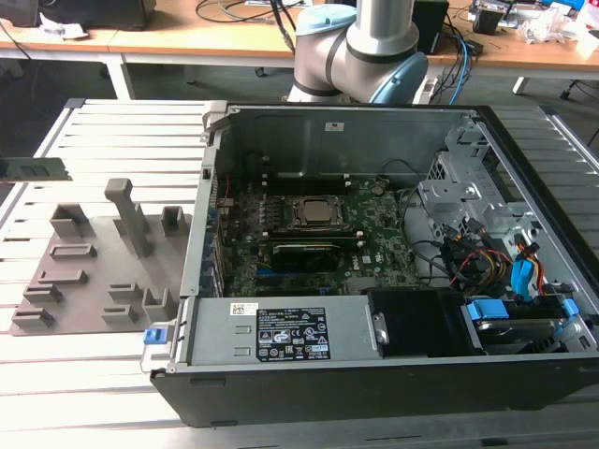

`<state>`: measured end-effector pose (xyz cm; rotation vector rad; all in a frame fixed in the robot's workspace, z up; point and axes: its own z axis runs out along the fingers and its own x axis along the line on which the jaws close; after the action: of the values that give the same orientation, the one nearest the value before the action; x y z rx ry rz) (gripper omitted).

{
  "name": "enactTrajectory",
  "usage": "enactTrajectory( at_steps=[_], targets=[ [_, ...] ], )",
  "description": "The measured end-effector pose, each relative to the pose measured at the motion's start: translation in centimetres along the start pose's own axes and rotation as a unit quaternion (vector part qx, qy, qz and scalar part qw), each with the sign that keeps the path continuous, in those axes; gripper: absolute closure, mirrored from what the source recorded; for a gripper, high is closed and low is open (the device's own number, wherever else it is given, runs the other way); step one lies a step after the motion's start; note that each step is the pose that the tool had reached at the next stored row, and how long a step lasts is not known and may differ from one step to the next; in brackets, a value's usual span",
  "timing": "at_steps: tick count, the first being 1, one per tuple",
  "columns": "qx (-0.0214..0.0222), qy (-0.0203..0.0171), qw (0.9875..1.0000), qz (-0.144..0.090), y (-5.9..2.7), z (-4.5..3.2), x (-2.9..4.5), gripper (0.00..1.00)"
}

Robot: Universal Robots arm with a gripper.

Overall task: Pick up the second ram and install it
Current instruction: 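Pick up the second ram and move it above second insertion slot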

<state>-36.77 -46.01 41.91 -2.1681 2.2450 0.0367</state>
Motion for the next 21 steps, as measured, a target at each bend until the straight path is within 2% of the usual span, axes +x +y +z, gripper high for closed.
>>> enactTrajectory(
  at_steps=[4,6,9,10,15,21],
  targets=[
    [0.0,-0.0001,1.0,0.0,0.0,-0.67,-0.02,0.86],
    [-0.0001,-0.0022,1.0,0.0,0.0,-0.71,-0.03,0.86],
    [-0.0001,-0.0028,1.0,0.0,0.0,-0.71,-0.02,0.86],
    [-0.0002,-0.0028,1.0,0.0,-0.23,-0.72,-0.03,0.86],
    [-0.0005,-0.0026,1.0,0.0,-3.1,-0.72,-0.13,0.86],
    [-0.0011,-0.0026,1.0,0.0,-5.05,-0.72,-0.2,0.86]
  ],
)
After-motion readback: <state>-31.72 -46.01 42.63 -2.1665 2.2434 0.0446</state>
